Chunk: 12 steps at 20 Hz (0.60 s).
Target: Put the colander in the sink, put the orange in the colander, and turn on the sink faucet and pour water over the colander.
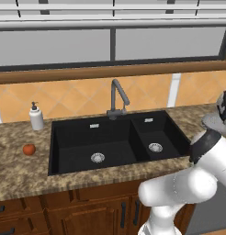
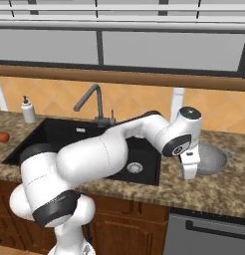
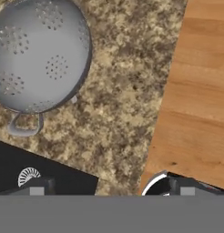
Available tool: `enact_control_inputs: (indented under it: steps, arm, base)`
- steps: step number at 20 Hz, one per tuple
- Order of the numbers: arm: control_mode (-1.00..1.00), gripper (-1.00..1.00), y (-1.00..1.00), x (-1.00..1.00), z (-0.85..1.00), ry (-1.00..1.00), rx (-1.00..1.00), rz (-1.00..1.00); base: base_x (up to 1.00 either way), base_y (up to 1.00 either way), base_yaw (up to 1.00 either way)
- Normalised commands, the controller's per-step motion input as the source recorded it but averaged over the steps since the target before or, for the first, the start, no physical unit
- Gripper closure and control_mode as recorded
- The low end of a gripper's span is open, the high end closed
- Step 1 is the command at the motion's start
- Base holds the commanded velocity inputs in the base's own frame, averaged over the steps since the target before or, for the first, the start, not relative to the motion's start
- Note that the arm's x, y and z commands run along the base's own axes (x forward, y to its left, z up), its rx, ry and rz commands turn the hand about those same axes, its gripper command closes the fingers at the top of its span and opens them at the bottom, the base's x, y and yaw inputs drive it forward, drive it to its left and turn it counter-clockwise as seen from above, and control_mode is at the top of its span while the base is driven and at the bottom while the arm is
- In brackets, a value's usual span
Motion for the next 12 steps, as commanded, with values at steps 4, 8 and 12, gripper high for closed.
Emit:
enact_control_inputs:
  steps: [4,8,12]
  arm:
    - [-1.0,-1.0,-0.14,0.38,-0.2,0.18,0.1,-0.05]
    - [-1.0,-1.0,-0.19,0.36,-0.27,0.14,0.06,-0.07]
    - [-1.0,-1.0,-0.18,0.39,-0.32,0.13,0.03,-0.1]
  base:
    - [0.0,0.0,0.0]
    - [0.0,0.0,0.0]
    - [0.0,0.0,0.0]
